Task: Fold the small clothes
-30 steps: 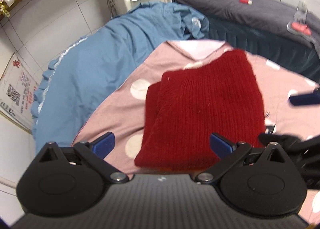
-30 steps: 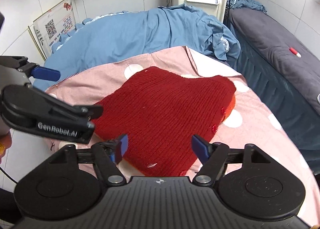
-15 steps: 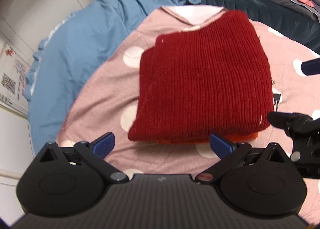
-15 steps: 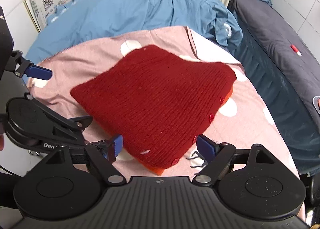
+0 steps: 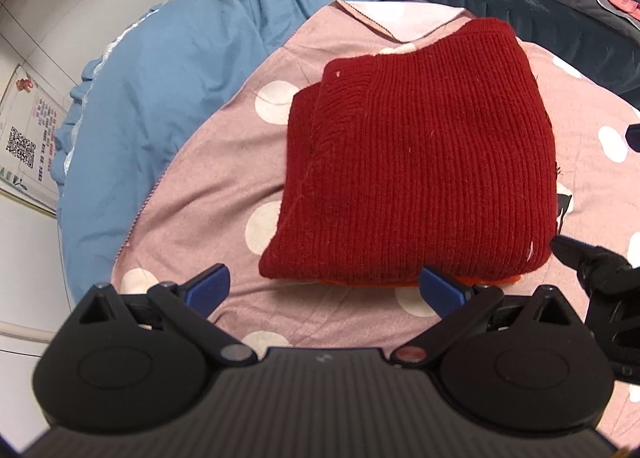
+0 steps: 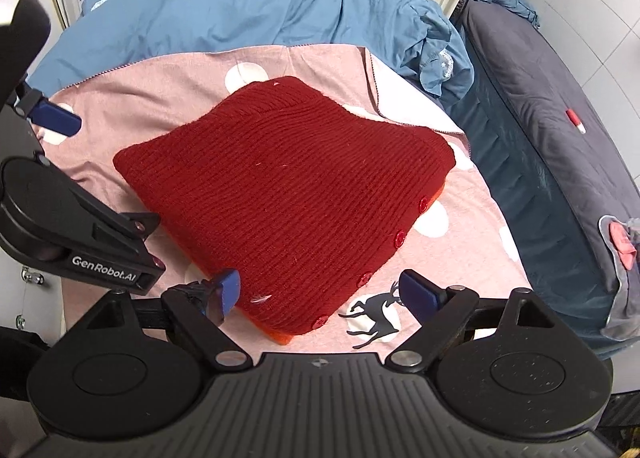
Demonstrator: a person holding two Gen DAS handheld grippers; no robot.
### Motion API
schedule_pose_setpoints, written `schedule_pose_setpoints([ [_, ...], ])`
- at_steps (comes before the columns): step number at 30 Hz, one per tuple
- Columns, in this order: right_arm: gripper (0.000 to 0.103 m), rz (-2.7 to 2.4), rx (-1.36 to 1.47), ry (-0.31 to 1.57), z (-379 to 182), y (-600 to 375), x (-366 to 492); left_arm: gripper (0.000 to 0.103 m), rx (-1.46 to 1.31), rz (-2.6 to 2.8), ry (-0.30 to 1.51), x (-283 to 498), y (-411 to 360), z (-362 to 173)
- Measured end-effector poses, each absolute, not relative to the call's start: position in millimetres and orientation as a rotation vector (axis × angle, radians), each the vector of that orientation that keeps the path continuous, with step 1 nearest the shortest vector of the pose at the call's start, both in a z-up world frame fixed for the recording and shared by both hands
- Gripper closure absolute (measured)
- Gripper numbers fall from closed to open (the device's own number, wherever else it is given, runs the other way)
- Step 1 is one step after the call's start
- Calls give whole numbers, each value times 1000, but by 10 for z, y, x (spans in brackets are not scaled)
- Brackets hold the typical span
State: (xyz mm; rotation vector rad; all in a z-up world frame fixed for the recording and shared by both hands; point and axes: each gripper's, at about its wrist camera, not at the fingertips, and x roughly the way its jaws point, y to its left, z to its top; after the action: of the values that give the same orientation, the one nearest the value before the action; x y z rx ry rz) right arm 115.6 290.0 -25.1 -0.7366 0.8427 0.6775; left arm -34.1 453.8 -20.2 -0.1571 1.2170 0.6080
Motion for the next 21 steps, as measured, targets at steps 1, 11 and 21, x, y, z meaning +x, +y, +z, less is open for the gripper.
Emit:
schedule_pose_setpoints([
  [1, 0, 675, -738, 843, -250, 2898, 1160, 0, -157, 609, 1219, -330, 4542, -199],
  [11, 0, 657, -785, 862, -278, 2953, 1197, 0, -111, 601, 1250, -268, 4499, -226],
  [21, 0, 656, -789, 869, -278, 2989, 1219, 0, -93, 596, 1252, -260, 4511, -224],
])
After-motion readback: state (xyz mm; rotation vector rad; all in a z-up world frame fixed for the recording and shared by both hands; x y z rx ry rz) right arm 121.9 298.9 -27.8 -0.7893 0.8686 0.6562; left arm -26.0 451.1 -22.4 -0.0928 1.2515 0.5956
